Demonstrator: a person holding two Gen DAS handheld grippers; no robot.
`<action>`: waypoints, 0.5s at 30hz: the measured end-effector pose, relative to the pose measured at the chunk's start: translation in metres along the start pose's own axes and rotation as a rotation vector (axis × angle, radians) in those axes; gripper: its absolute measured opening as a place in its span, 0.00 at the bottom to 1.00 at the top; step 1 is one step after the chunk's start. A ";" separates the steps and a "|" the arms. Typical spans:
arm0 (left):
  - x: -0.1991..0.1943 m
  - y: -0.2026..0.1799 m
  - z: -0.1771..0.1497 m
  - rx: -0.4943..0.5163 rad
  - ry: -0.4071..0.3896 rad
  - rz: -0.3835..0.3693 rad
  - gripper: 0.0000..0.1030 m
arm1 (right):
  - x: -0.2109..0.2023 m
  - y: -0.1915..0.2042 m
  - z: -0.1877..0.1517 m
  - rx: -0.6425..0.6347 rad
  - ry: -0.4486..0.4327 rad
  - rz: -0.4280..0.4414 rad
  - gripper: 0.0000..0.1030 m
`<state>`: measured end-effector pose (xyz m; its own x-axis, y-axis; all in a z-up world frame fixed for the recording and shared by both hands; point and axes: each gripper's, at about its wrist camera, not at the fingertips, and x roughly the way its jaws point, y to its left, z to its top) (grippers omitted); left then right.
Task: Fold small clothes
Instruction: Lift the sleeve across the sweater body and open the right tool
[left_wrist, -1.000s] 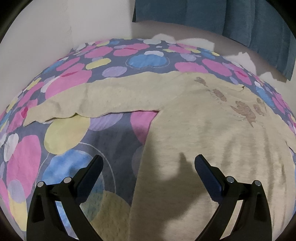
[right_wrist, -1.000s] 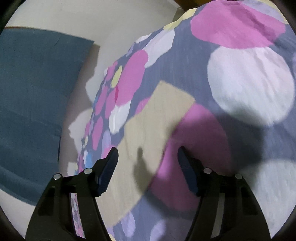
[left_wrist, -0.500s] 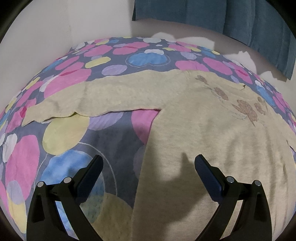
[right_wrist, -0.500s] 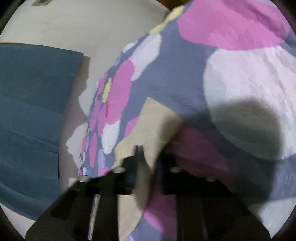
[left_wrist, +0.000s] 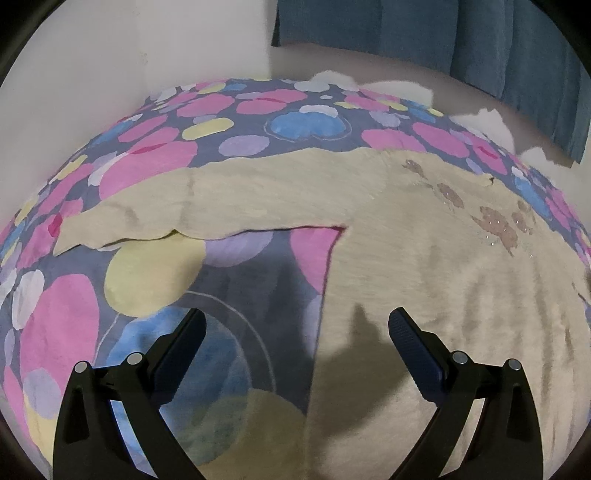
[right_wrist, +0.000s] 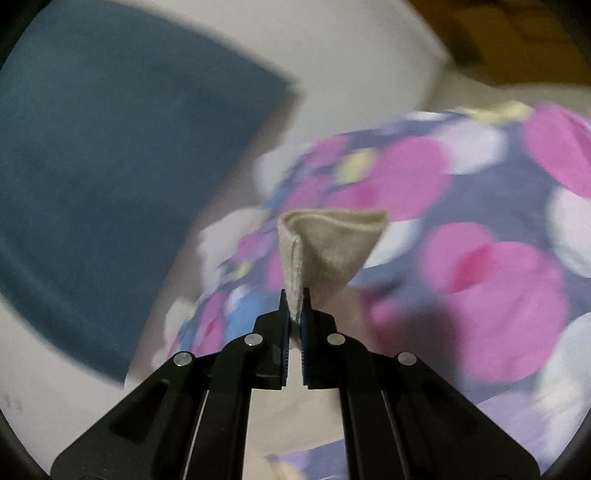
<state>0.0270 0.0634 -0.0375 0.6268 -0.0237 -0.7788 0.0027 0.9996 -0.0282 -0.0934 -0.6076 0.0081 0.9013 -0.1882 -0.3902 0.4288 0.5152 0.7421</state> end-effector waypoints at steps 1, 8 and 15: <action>-0.002 0.003 0.001 -0.008 -0.004 -0.003 0.96 | 0.007 0.032 -0.014 -0.062 0.026 0.037 0.04; -0.018 0.016 0.010 -0.054 -0.052 -0.012 0.96 | 0.060 0.181 -0.136 -0.340 0.210 0.173 0.04; -0.024 0.019 0.013 -0.083 -0.065 -0.030 0.96 | 0.104 0.257 -0.279 -0.522 0.443 0.223 0.04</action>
<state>0.0220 0.0830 -0.0113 0.6763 -0.0501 -0.7349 -0.0409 0.9936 -0.1053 0.0935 -0.2620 0.0063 0.8071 0.2676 -0.5263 0.0527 0.8552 0.5156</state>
